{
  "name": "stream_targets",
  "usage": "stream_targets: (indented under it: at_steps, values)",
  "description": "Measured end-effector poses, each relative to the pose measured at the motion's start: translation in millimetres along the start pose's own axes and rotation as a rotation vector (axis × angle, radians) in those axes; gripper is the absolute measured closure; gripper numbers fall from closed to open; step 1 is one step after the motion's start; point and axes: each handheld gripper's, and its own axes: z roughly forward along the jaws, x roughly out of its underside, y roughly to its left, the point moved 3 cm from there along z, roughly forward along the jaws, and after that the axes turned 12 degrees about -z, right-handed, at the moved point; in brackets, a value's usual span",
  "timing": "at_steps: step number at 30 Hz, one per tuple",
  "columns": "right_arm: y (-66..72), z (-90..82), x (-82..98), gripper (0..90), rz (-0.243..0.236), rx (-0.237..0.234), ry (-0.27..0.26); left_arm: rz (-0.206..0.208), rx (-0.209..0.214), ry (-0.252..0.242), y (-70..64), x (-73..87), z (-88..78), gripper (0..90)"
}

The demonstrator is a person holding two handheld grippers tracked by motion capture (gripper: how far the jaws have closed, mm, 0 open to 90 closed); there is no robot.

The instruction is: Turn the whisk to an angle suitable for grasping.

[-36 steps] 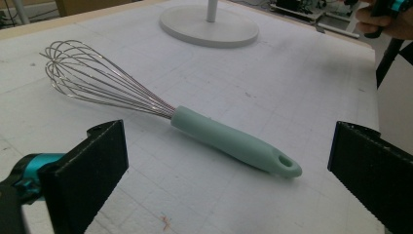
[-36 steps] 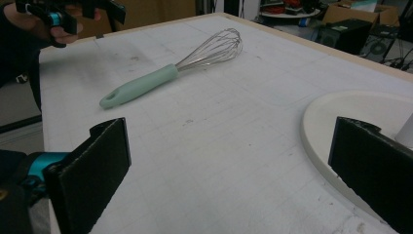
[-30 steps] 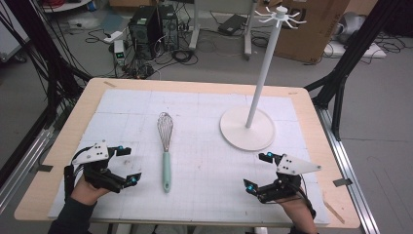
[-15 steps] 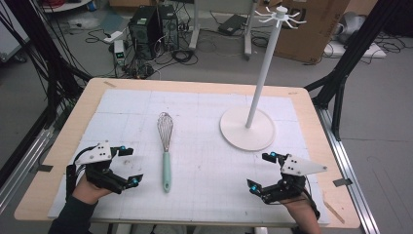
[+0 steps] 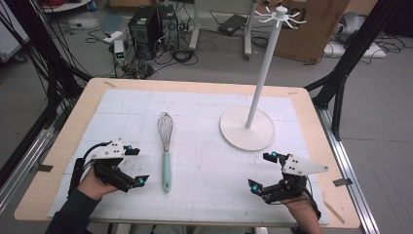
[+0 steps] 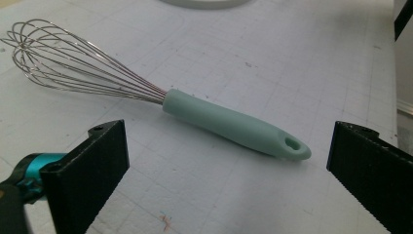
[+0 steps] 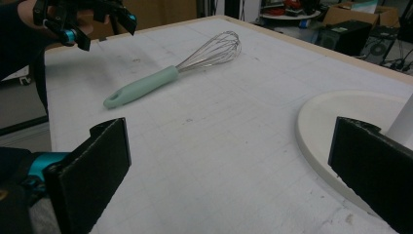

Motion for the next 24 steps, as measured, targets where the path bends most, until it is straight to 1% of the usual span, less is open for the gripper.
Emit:
stream_targets:
  at_steps: [1, 3, 4, 6, 7, 8, 9, 10, 11, 12, 13, 16, 20, 21, 22, 23, 24]
  values:
    - [0.0, -0.2, -0.1, 1.0, -0.001, -0.001, 0.002, 0.010, -0.009, 0.016, -2.3, -3.4, 4.1, 2.3]
    - [0.0, -0.1, -0.3, 1.0, -0.004, -0.003, 0.000, 0.023, -0.005, 0.032, -3.5, -6.3, 7.9, 2.3]
    - [0.2, -0.2, -0.4, 1.0, -0.003, -0.005, 0.000, 0.029, -0.013, 0.041, -3.6, -7.4, 9.8, 2.6]
    - [0.1, -0.4, -0.4, 1.0, -0.006, -0.005, -0.001, 0.032, -0.018, 0.049, -3.6, -8.1, 11.7, 3.4]
    - [0.2, -1.3, -0.5, 1.0, -0.003, -0.006, 0.001, 0.036, -0.027, 0.069, -3.9, -9.7, 15.7, 3.4]
    - [-0.1, -1.6, -0.7, 1.0, -0.002, -0.004, -0.001, 0.036, -0.027, 0.069, -3.9, -9.7, 15.7, 3.4]
    - [-0.4, -1.8, -0.8, 0.9, -0.003, -0.002, -0.004, 0.037, -0.028, 0.088, -5.0, -10.9, 19.4, 3.4]
    - [-0.4, -1.8, -0.8, 0.9, -0.003, -0.002, -0.004, 0.037, -0.028, 0.088, -5.0, -10.9, 19.4, 3.4]
    - [-0.8, -2.6, -1.1, 1.0, -0.005, -0.001, -0.007, 0.033, -0.034, 0.107, -6.2, -11.4, 24.1, 3.4]
    - [-0.9, -2.8, -1.1, 0.9, -0.006, 0.000, -0.007, 0.033, -0.034, 0.107, -6.2, -11.4, 24.1, 3.4]
    - [-0.9, -2.9, -1.1, 0.9, -0.005, 0.000, -0.007, 0.021, -0.048, 0.129, -7.0, -12.2, 28.4, 3.4]
    - [-0.8, -2.9, -1.4, 0.9, -0.005, 0.000, -0.007, 0.027, -0.063, 0.132, -7.8, -14.6, 33.9, 7.3]
    - [-0.5, -3.0, -1.4, 1.0, -0.005, -0.002, -0.006, 0.026, -0.075, 0.135, -6.6, -15.8, 37.9, 9.9]
    - [-0.7, -3.2, -1.2, 1.0, -0.003, -0.001, -0.005, 0.016, -0.087, 0.149, -4.2, -15.8, 39.2, 10.9]
    - [-0.8, -3.1, -1.2, 1.0, -0.002, -0.001, -0.006, 0.006, -0.091, 0.146, -3.7, -15.9, 40.2, 11.2]
    - [-0.9, -3.2, -1.2, 1.0, -0.002, -0.001, -0.006, 0.006, -0.091, 0.146, -3.7, -15.9, 40.2, 12.0]
    - [-1.0, -3.2, -1.1, 1.0, -0.003, -0.002, -0.006, -0.008, -0.101, 0.150, -2.9, -16.3, 41.7, 12.5]
